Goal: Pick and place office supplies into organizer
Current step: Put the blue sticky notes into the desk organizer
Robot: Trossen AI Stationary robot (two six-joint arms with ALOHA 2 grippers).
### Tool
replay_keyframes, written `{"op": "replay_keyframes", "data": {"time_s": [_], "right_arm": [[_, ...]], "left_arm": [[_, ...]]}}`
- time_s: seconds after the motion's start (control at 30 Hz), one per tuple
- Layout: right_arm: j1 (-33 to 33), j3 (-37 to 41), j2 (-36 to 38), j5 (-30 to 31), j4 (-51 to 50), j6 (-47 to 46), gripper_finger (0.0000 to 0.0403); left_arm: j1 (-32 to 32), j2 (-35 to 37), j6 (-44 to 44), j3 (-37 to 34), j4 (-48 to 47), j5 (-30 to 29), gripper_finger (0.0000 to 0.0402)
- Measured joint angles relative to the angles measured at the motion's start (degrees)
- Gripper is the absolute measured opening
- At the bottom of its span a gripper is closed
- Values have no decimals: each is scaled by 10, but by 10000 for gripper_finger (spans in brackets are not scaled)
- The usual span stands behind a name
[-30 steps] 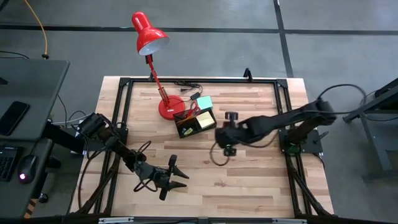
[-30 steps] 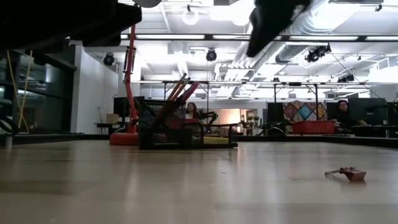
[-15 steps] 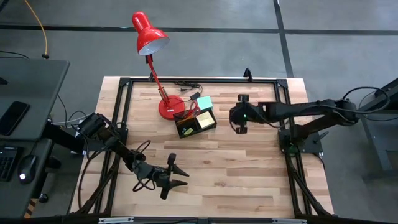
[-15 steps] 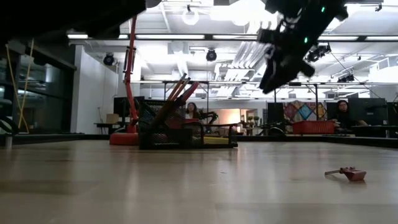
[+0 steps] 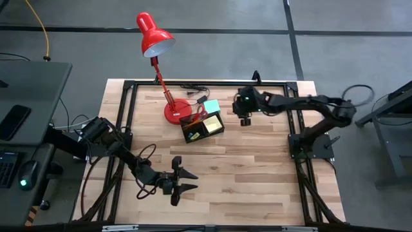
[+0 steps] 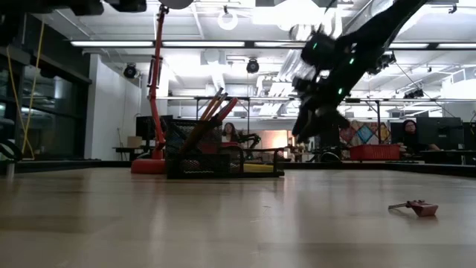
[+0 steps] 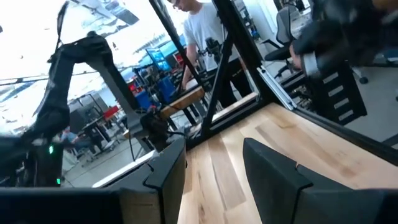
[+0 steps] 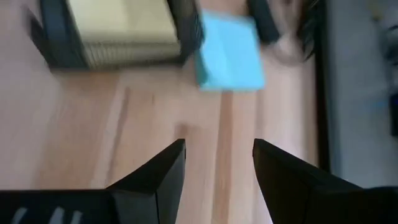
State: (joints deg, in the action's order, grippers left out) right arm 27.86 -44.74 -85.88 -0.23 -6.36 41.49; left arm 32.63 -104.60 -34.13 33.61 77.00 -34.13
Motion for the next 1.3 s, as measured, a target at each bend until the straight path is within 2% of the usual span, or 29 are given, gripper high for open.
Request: {"op": "replay_keyframes", "data": {"time_s": [0.17, 0.4, 0.63, 0.73, 0.9, 1.07, 1.3], "right_arm": [[34, -27, -96, -66, 26, 9, 179], [40, -34, -180, -83, 118, 55, 179], [37, -34, -189, -99, 143, 102, 179], [31, -34, -189, -108, 145, 149, 179], [11, -34, -189, -72, 149, 176, 183], [-1, -34, -188, -39, 157, 190, 210], [-16, -32, -191, -74, 206, 208, 248]], "left_arm": [[0, 0, 5, 5, 0, 0, 152], [0, 0, 33, 5, -9, 0, 152], [0, 0, 32, 5, -18, 0, 152], [0, 0, 29, 5, -21, 0, 152], [0, 0, 24, 5, -22, 0, 152], [0, 0, 29, 5, -27, 1, 152], [0, 0, 30, 5, -37, 1, 152]]}}
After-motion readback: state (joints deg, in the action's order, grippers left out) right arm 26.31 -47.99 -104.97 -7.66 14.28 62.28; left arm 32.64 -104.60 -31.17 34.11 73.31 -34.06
